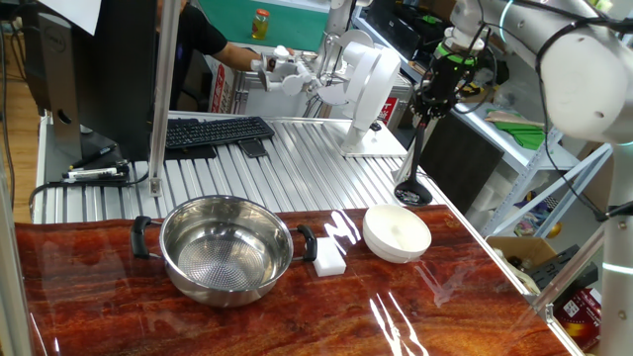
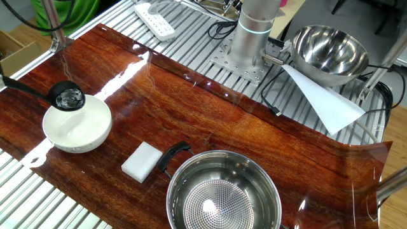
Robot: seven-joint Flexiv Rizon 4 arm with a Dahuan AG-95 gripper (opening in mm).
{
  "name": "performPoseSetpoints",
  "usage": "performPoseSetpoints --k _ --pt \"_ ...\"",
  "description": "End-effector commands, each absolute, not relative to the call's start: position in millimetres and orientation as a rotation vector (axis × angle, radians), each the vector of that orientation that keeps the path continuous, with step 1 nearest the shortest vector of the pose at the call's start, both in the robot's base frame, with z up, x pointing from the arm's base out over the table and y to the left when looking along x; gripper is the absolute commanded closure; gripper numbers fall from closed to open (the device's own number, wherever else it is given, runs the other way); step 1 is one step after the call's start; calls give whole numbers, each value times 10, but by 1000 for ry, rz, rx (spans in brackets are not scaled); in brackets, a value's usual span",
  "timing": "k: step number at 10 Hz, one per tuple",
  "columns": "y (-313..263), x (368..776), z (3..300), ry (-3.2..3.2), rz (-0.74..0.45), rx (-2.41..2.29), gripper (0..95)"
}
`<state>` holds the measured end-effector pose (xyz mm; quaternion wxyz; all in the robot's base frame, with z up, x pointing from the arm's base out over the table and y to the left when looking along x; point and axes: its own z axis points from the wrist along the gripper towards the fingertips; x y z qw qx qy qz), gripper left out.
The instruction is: Scoop water with a large spoon from one bowl to another
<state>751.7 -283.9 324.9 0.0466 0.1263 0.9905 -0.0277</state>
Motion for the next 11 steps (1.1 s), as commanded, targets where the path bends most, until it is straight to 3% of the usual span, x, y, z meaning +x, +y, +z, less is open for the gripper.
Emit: performPoseSetpoints --k 1,11 --pt "-2834 7481 3244 3008 -116 369 950" --pt "-2848 7476 3262 2956 -254 288 950"
